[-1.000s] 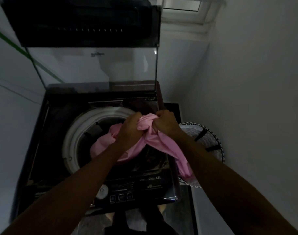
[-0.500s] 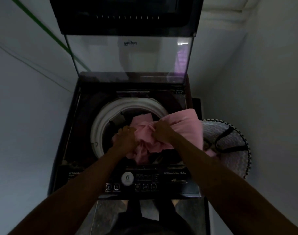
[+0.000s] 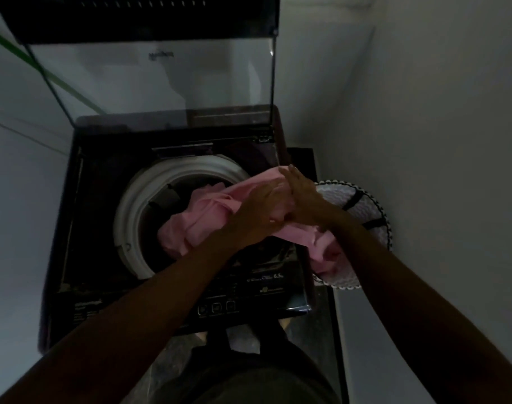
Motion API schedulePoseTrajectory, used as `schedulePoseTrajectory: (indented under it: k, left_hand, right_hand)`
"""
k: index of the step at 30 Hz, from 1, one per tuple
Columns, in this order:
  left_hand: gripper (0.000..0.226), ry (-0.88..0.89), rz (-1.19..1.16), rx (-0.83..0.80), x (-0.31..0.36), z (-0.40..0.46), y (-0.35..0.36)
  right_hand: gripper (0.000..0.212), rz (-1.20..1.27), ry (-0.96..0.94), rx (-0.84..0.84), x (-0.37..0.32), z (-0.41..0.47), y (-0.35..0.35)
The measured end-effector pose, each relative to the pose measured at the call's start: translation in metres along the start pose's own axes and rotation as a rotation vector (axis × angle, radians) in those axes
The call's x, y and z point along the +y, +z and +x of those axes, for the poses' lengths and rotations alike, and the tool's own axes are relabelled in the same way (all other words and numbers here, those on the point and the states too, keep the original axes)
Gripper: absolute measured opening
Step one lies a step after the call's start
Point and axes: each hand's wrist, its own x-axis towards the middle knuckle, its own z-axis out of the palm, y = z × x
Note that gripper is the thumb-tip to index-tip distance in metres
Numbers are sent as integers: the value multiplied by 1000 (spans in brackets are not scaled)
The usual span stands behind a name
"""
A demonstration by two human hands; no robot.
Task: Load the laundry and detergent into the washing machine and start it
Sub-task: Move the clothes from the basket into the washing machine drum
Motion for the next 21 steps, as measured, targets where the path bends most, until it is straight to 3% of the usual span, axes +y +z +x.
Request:
schedulePoseTrajectory:
  k: [3, 7, 10, 12, 14, 17, 21]
  left_hand:
    - [93, -64, 11, -113, 14, 11, 8]
    - [104, -218, -78, -195, 23, 26, 1]
    - [106, -278, -71, -250, 21, 38, -4]
    - [103, -304, -54, -278, 18, 42, -6]
    - [90, -204, 39, -244, 15, 45, -3]
    - [65, -2, 148, -100, 7, 44, 2]
    - [66, 104, 204, -110, 0, 39, 7]
  right_hand:
    - [111, 211, 57, -106, 26, -15, -6]
    - [107, 253, 133, -253, 44, -21, -6]
    - [98, 224, 102, -182, 46, -15, -4]
    - [80, 177, 139, -121, 46, -9, 1]
    - [50, 176, 139, -67, 38, -10, 0]
    - [41, 193, 145, 69, 34, -4, 6]
    - [21, 266, 178, 168, 26, 1, 7]
